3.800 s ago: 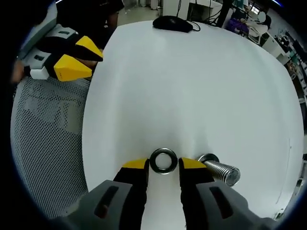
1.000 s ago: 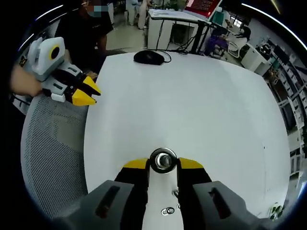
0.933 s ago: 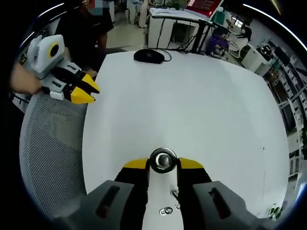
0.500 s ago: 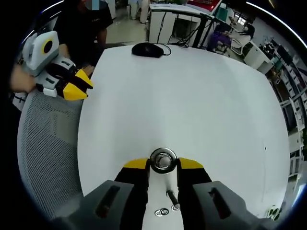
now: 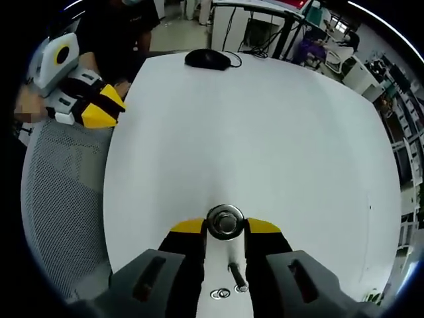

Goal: Place the washer onto the threaded stud by aligning its center hole with the stud, sliding it down to the base, and recovering from edge contact or off-axis alignment until the washer reaches the visible bottom stop.

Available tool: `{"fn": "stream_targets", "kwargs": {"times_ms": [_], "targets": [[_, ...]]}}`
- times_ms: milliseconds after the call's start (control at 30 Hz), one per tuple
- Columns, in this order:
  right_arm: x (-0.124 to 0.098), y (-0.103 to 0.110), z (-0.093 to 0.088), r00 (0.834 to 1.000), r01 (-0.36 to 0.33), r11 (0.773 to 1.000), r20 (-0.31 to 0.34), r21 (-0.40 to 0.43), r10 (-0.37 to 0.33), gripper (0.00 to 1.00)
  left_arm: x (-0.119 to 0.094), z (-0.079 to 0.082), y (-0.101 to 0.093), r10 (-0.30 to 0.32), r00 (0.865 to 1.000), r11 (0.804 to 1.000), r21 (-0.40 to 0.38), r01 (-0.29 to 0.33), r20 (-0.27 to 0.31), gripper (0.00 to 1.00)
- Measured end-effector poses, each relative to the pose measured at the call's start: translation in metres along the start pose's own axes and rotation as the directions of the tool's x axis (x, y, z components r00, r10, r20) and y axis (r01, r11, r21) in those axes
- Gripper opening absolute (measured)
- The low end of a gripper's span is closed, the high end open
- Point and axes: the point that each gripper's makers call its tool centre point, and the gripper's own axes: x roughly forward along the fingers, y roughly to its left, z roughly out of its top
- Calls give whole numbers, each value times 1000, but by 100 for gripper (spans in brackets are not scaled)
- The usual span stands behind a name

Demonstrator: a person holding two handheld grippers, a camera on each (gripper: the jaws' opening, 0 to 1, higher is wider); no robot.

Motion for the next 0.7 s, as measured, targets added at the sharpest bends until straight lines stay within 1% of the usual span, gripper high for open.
{"fn": "stream_targets", "kwargs": {"times_ms": [67, 300, 700], "targets": [[1, 1, 0, 1000, -1, 1000, -1, -3, 1, 23, 0, 0, 0, 1, 1000, 1000, -2, -1, -1, 9], [15, 3, -5, 999, -18, 1000, -27, -1, 18, 23, 0, 0, 0, 1, 1000, 1000, -2, -1, 3, 9], [28, 6, -11, 998, -34, 999, -50, 14, 35, 23, 0, 0, 0, 0, 1000, 1000, 3, 0, -3, 8]]}}
